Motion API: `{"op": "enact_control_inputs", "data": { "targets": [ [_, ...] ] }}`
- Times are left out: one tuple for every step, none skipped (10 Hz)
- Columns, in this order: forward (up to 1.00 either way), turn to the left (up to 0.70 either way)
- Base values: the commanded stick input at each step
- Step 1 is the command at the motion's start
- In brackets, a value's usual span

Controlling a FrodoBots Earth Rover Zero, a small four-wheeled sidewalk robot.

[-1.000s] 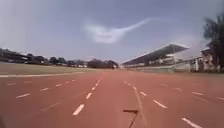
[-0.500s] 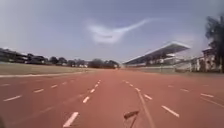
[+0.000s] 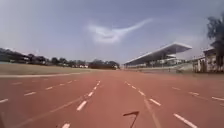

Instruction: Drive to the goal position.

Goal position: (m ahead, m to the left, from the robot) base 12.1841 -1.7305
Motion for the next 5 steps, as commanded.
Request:
{"op": "enact_control_inputs", "data": {
  "targets": [
    [0.7,0.0],
    [0.7,0.0],
    [0.7,0.0],
    [0.7,0.0],
    [0.7,0.0]
  ]
}}
